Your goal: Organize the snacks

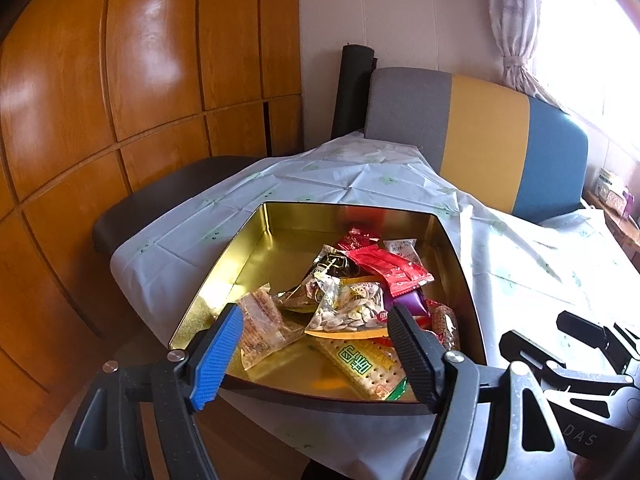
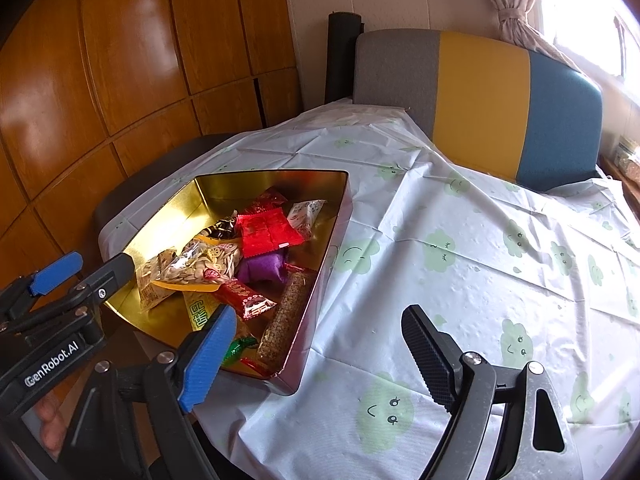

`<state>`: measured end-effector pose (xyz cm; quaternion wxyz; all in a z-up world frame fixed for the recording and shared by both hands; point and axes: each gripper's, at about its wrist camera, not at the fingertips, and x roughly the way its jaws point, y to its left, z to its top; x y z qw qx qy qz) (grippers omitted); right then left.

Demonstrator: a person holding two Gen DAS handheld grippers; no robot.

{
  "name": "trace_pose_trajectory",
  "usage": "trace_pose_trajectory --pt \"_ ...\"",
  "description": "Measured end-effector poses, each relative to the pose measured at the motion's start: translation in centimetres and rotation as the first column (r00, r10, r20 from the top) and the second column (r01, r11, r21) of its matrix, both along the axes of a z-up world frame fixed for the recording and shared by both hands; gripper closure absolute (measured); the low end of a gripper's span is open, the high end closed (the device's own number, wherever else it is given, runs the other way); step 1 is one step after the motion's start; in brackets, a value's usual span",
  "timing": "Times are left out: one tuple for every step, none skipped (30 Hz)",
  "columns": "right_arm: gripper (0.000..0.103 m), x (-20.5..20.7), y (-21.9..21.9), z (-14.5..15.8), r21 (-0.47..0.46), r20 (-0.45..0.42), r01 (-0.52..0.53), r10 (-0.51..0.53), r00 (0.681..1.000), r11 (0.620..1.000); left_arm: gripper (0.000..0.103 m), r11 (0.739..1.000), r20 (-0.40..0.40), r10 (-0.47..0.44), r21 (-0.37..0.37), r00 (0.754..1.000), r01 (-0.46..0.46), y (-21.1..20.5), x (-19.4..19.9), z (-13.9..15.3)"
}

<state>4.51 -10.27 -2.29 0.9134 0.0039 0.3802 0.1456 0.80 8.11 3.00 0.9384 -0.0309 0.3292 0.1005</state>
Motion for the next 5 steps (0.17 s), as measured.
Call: trace_pose_trajectory --pt "0.018 0.1 -0.3 0.0 0.004 -0.001 0.003 -0.003 1.0 1.0 0.034 1.0 0.004 0.007 0.001 1.0 -0.007 0.1 0.0 0.0" --pt "0.018 0.3 -0.6 0.0 0.01 -0.002 0.009 -0.009 1.0 1.0 0.037 1.0 0.006 0.012 0.004 1.0 -0.012 0.2 0.0 0.1" --pt "0.018 0.5 -1.2 0.1 0.018 -0.005 0.02 -0.019 1.0 1.0 0.037 1.0 0.007 0.018 0.009 1.0 -0.018 0.3 0.1 0.1" --pt "0.018 0.9 -2.0 0.1 0.028 -0.012 0.036 -0.036 0.999 0.999 0.037 1.0 0.006 0.021 0.008 1.0 -0.021 0.5 0.2 0.1" --pt "0.018 1.3 -2.9 0.2 0.033 -0.018 0.052 -0.052 0.998 0.998 0.037 1.0 0.003 0.023 0.005 1.0 -0.023 0.7 0.3 0.1"
